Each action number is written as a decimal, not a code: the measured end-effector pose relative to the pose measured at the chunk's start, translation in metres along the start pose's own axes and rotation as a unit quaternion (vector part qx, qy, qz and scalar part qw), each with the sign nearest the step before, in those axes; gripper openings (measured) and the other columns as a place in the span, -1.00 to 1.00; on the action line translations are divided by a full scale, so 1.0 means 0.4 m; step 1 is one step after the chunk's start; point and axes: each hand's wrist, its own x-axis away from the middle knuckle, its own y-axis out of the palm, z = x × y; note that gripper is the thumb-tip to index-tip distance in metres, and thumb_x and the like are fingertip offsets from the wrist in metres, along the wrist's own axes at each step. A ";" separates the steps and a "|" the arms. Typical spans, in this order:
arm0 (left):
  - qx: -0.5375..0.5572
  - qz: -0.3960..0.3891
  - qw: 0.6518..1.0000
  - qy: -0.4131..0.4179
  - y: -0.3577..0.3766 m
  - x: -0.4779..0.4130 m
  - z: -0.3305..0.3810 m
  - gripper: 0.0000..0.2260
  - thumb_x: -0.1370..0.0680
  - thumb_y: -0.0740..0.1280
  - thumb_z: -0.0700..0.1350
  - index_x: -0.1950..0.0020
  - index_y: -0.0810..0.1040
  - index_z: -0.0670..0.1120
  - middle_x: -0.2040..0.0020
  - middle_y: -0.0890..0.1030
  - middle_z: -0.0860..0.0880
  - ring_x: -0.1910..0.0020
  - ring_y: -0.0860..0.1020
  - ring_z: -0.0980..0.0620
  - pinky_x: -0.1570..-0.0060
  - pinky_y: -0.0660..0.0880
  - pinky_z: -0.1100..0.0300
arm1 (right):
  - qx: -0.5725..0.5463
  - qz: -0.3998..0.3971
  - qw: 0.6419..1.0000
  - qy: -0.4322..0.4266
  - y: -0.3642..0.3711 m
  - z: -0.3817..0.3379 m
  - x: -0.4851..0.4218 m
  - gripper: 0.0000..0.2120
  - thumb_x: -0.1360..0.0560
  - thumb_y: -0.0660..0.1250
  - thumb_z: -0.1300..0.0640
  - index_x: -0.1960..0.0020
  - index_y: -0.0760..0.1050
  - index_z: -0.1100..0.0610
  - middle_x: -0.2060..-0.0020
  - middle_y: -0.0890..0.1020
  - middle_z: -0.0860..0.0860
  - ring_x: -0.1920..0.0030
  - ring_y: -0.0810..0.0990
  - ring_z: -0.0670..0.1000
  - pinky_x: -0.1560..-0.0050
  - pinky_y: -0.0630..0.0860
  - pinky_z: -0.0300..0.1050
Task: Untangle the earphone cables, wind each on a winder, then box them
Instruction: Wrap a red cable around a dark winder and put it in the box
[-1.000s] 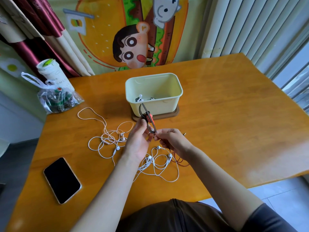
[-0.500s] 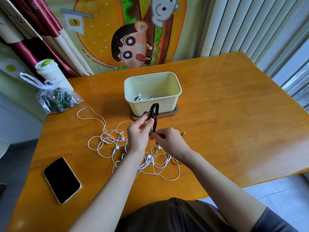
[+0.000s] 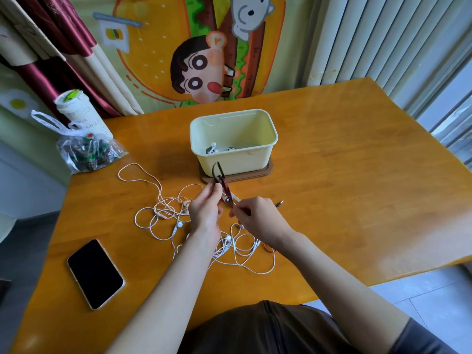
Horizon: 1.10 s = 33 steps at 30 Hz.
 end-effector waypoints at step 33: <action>-0.010 -0.242 0.970 0.007 -0.020 0.025 0.030 -0.81 -0.43 0.31 -0.15 0.07 0.69 0.02 0.17 0.68 0.04 0.24 0.47 0.13 0.21 0.33 0.27 | -0.303 0.023 0.936 0.181 -0.038 0.049 -0.019 -0.80 -0.56 0.27 0.12 0.13 0.62 0.15 0.35 0.55 -0.03 0.39 0.41 -0.12 0.40 0.35 -0.36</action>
